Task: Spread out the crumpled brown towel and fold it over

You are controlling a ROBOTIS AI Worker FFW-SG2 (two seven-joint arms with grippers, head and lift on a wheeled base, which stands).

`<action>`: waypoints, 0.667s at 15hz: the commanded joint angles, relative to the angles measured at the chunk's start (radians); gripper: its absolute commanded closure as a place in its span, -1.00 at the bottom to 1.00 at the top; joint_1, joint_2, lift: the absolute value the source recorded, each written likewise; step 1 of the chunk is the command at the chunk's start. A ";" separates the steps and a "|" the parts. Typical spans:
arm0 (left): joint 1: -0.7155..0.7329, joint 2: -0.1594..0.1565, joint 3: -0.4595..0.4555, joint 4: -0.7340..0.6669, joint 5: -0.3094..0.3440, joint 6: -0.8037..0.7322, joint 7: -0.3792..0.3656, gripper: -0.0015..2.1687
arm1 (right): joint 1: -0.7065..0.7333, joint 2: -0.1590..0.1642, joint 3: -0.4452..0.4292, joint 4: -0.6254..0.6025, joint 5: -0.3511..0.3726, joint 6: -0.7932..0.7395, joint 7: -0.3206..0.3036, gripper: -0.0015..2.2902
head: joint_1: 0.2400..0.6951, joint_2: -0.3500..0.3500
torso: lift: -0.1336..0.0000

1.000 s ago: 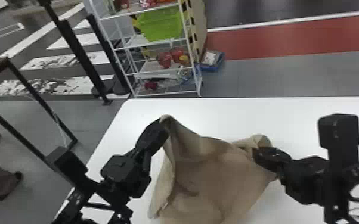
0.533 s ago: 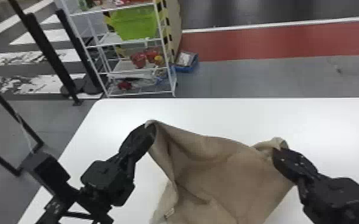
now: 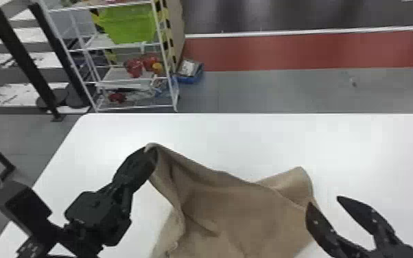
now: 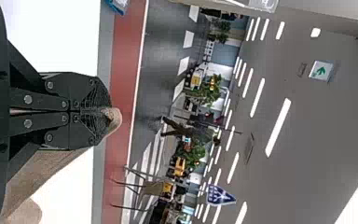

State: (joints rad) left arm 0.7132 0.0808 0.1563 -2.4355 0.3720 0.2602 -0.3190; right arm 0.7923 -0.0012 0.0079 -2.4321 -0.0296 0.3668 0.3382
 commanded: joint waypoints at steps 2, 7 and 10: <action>-0.003 0.002 -0.003 0.004 -0.004 0.000 0.000 0.27 | -0.048 0.000 -0.108 0.093 -0.038 -0.104 0.076 -0.63 | 1.00 0.25 | -0.84; -0.012 0.004 -0.004 0.007 -0.013 0.003 0.006 0.28 | -0.346 -0.005 -0.256 0.334 -0.105 0.028 0.208 -0.63 | 1.00 0.03 | -0.84; -0.018 0.004 -0.004 0.012 -0.021 0.003 0.009 0.28 | -0.479 -0.042 -0.256 0.424 -0.088 0.172 0.213 -0.54 | 1.00 -0.13 | -0.84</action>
State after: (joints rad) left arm 0.6973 0.0844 0.1518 -2.4264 0.3552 0.2627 -0.3113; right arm 0.3783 -0.0237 -0.2513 -2.0517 -0.1243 0.4678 0.5514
